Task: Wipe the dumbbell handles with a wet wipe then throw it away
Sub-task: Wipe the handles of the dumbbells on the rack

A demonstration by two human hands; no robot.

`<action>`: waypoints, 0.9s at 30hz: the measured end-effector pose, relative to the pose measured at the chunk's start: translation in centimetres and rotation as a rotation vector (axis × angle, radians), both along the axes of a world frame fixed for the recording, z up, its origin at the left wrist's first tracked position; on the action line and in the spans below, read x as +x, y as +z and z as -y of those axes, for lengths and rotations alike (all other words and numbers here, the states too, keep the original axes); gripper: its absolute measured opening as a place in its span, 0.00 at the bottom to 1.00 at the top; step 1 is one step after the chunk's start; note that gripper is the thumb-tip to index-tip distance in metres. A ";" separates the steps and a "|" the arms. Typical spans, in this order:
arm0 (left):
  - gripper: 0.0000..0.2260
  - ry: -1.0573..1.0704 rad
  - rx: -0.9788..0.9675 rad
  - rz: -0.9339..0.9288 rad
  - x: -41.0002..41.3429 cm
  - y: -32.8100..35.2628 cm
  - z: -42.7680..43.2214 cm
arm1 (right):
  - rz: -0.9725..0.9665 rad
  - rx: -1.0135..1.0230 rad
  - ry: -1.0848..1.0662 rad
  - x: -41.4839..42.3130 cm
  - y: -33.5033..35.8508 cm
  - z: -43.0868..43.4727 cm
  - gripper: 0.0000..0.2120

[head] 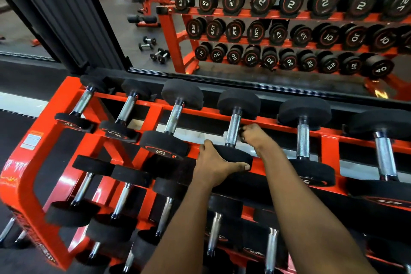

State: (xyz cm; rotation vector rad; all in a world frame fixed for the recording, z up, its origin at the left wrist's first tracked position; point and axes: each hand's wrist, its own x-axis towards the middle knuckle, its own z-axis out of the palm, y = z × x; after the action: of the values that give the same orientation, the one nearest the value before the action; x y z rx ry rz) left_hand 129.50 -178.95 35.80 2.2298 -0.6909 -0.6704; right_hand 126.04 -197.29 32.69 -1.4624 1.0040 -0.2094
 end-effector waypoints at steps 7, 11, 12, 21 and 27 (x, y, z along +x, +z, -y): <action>0.49 0.004 0.012 -0.008 0.1 0.2 -0.2 | -0.013 0.023 0.027 -0.4 0.7 -2.4 0.17; 0.48 -0.003 0.026 -0.012 0.0 0.4 -0.2 | -0.192 -0.157 0.172 -1.6 0.8 -3.0 0.16; 0.48 -0.003 0.028 -0.008 0.1 0.5 -0.4 | -0.227 -0.196 0.177 -1.3 0.8 -2.8 0.14; 0.52 0.013 0.055 -0.017 0.2 0.5 -0.3 | -0.096 -0.328 -0.172 -2.9 -0.8 -3.5 0.09; 0.63 0.006 0.109 0.006 -0.3 1.4 -0.5 | 0.228 -0.182 -0.442 -6.7 2.2 -5.7 0.11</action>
State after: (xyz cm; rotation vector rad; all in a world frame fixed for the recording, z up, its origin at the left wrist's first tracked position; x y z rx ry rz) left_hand 129.19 -178.43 37.15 2.3335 -0.6643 -0.7136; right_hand 119.35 -191.58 34.91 -1.3240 1.1307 -0.7874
